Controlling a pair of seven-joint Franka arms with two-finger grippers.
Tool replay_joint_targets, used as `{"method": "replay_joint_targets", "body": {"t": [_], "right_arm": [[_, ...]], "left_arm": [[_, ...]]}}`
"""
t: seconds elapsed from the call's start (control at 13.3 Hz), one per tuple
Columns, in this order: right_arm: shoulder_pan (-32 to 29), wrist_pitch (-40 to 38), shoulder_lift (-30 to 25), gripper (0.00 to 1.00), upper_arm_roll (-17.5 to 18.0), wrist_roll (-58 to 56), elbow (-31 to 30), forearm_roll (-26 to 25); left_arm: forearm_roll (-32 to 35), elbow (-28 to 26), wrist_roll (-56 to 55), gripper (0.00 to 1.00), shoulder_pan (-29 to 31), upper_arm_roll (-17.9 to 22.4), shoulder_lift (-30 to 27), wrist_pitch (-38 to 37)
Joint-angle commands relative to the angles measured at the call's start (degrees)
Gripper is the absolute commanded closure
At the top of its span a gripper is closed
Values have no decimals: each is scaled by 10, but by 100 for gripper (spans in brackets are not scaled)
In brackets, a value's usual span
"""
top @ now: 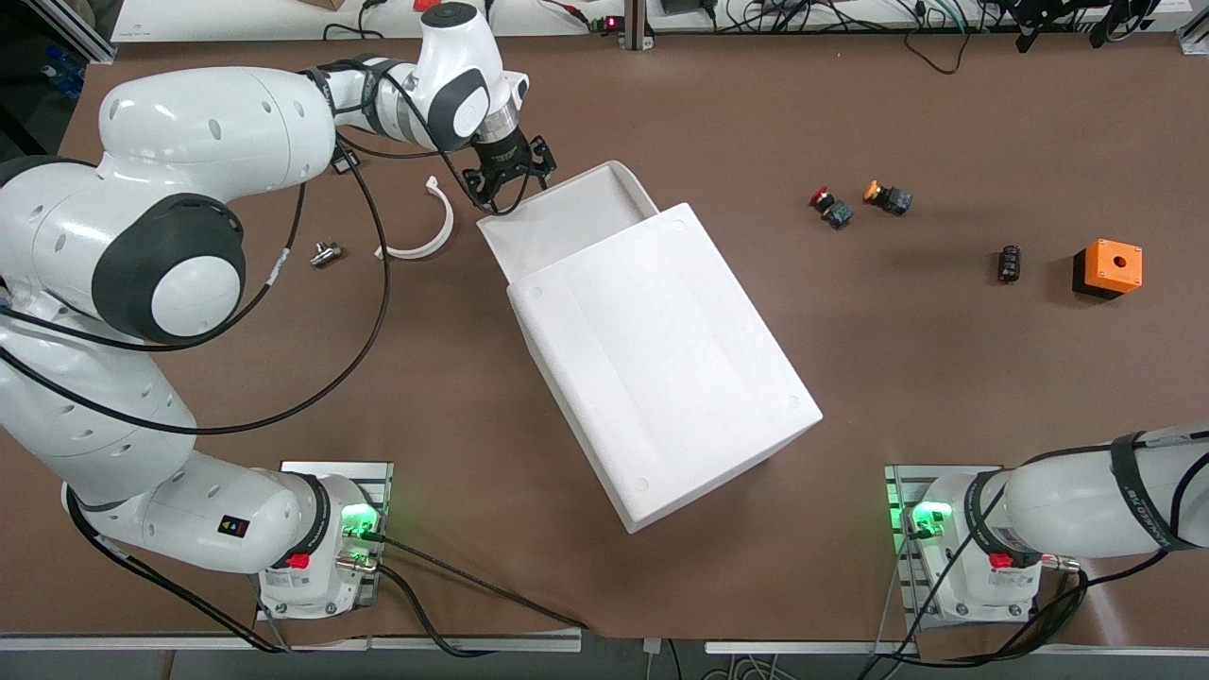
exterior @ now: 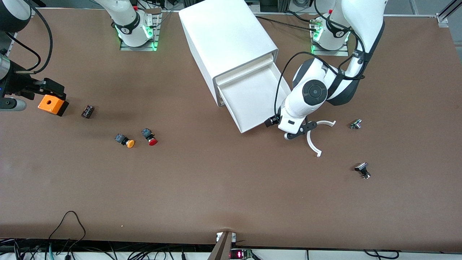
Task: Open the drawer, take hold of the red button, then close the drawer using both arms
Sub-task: 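Push the drawer closed with the left gripper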
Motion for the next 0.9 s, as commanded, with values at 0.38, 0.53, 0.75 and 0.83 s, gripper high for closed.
{"method": "replay_joint_targets", "body": {"t": [0.38,0.53,0.75,0.83], "right_arm": [[-4,17,5,0,2,-44,-12,-6],[-7,17,10,0,2,-51,-12,-4],[-16,25,17,0,1,-50,-12,11],[-16,29,18,0,2,-50,-12,13]], "left_arm": [[-9,-38,-77,1,0,-54,-19,7],[-11,-53,-77,1,0,-72,-21,5],[-29,-81,-77,1,3,-104,-36,2],[-48,-87,-77,1,3,-115,-41,-1]]}}
